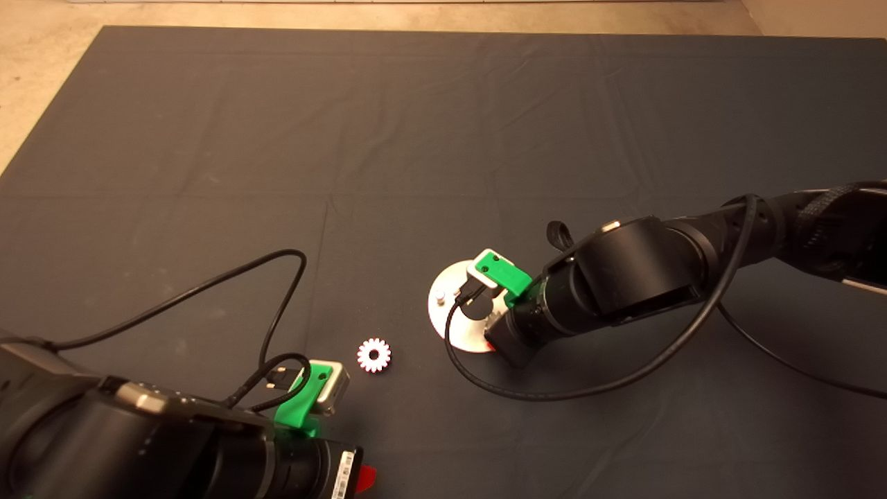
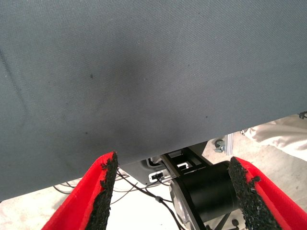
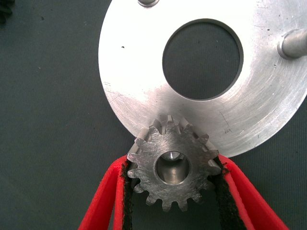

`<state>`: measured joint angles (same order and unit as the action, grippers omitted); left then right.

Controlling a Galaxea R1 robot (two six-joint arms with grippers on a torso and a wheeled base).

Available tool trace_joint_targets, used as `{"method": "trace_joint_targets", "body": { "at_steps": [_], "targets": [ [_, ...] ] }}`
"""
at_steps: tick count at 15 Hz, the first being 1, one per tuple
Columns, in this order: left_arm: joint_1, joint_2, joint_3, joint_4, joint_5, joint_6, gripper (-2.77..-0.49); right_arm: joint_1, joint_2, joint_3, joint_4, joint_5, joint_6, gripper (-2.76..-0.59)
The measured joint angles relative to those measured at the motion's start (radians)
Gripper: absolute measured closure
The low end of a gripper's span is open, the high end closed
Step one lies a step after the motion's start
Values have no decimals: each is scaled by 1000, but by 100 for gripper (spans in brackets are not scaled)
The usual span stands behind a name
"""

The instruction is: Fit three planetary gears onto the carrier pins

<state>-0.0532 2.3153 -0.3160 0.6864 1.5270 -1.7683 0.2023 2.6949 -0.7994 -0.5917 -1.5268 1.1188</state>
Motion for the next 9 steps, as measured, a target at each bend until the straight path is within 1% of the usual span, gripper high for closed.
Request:
{"method": "trace_joint_targets", "body": {
  "at_steps": [9],
  "targets": [
    [0,0,0,0,0,0,-162,0,-8,6,0,0,-3,-92]
  ]
}}
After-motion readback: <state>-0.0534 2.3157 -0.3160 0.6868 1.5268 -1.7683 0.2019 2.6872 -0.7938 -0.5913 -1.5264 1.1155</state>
